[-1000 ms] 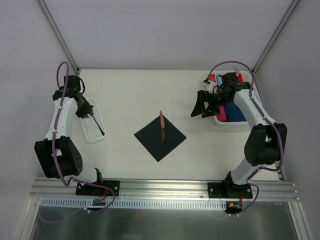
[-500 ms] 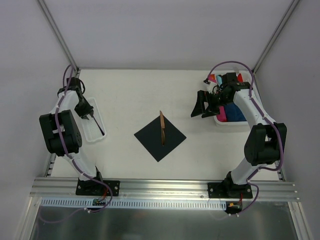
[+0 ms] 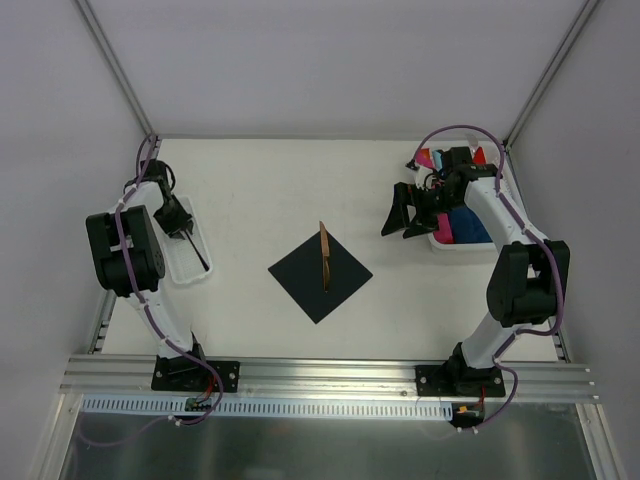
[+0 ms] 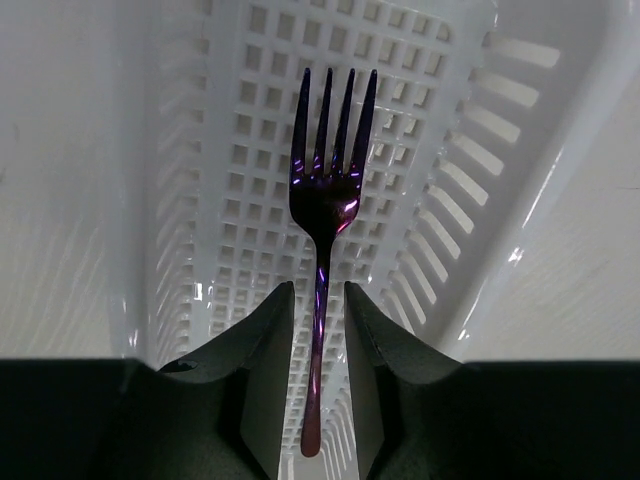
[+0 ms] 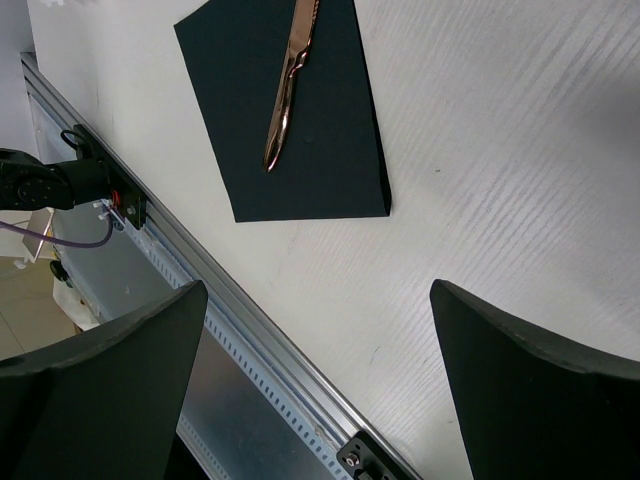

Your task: Place the utensils on the paper napkin and roll it up

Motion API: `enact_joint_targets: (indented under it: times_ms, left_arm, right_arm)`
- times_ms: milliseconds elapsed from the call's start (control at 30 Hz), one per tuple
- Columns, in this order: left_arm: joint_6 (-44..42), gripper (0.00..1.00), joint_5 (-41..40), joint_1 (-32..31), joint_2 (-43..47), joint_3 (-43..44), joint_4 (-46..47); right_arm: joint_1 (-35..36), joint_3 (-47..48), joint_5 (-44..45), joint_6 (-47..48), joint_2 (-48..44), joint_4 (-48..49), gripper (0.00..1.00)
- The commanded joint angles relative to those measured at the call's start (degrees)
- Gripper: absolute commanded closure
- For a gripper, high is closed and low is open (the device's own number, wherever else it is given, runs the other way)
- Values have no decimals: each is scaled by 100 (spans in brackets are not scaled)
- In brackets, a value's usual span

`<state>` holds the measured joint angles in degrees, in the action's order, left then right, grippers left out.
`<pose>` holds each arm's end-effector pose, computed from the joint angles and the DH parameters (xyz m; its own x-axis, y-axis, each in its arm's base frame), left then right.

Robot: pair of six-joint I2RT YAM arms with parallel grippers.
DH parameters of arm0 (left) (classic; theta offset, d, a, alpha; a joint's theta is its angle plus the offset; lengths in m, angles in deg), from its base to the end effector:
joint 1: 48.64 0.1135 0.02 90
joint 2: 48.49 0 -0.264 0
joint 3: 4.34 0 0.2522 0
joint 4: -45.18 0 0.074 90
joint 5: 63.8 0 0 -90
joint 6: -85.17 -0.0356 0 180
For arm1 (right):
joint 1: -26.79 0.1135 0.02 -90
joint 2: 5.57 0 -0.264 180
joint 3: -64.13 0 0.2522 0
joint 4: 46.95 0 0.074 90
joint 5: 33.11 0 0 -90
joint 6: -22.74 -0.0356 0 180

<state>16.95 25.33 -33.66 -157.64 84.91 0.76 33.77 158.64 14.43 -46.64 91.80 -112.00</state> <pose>0.3778 0.1016 0.1783 -0.7102 -0.5741 -0.4075 -0.5689 0.8089 -0.1481 0.3380 0.0656 0.2698 -0.7405 -0.3524 -0.5723 -0.6437 0.6168 0.4530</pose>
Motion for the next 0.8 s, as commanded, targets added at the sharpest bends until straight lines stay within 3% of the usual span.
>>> enact_joint_targets:
  times_ms: [0, 167, 433, 633, 767]
  left_arm:
    - [-174, 73, 69, -22, -160, 81, 77]
    - [-192, 76, -1, -30, -248, 19, 77]
    - [-209, 100, -168, -22, 454, -95, -54]
    - [-236, 100, -388, -31, 1201, 142, -616]
    - [-437, 100, -573, -118, 1772, 765, -1195]
  right_arm:
    - [-39, 107, -105, 91, -24, -136, 1]
    - [-57, 125, -114, 91, -33, -153, 1]
    - [-83, 125, -114, 117, -95, -180, 1]
    - [-83, 178, -96, 179, -42, -259, 1]
    - [-83, 169, -131, 223, 2, -312, 1]
